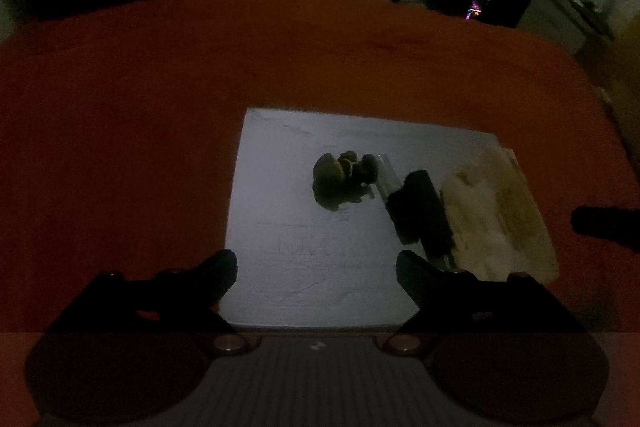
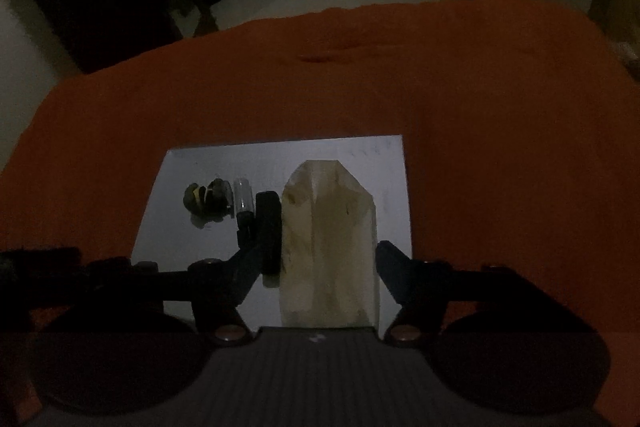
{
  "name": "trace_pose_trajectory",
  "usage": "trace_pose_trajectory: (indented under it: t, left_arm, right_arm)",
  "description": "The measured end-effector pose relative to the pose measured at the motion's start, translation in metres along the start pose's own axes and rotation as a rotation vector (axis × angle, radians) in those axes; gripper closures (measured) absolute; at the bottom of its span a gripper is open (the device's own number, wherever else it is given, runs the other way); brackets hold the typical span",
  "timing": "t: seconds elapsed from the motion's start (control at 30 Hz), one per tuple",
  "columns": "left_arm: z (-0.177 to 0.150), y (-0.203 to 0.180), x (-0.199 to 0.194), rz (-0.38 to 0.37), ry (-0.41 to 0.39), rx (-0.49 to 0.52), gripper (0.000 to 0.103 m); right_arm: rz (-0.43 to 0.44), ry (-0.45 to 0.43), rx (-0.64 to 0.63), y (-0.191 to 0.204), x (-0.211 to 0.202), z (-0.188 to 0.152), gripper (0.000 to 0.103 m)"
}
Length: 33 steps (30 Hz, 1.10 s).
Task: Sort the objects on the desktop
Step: 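Grasp the black cylinder with the right tool while the left approaches the dark stones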
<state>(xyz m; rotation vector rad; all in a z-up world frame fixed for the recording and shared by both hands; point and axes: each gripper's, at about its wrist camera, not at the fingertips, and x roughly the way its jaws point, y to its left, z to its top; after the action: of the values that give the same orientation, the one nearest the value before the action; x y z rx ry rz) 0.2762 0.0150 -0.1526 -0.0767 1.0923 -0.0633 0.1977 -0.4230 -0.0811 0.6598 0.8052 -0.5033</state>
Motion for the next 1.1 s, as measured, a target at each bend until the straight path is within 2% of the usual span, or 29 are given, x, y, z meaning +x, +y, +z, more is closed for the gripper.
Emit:
trace_pose_trajectory:
  t: [0.37,0.57,0.8,0.93,1.1]
  left_arm:
    - [0.005,0.002,0.026,0.053,0.016,0.015,0.021]
    - [0.007,-0.002,0.042,0.078,0.029,0.024,0.021]
    - [0.019,-0.003,0.051,0.083,0.005,0.029,0.022]
    - [0.024,-0.002,0.057,0.061,-0.008,0.047,0.026]
    - [0.027,-0.005,0.067,0.091,-0.088,0.129,0.026]
  right_arm:
    - [0.038,-0.007,-0.08,0.031,0.027,0.009,0.038]
    - [0.061,0.017,-0.104,0.049,0.053,-0.001,0.038]
    - [0.045,0.066,-0.099,0.053,0.089,0.0,0.039]
    - [0.059,0.084,-0.076,0.048,0.095,0.002,0.04]
    - [0.099,0.139,-0.052,0.045,0.108,-0.001,0.04]
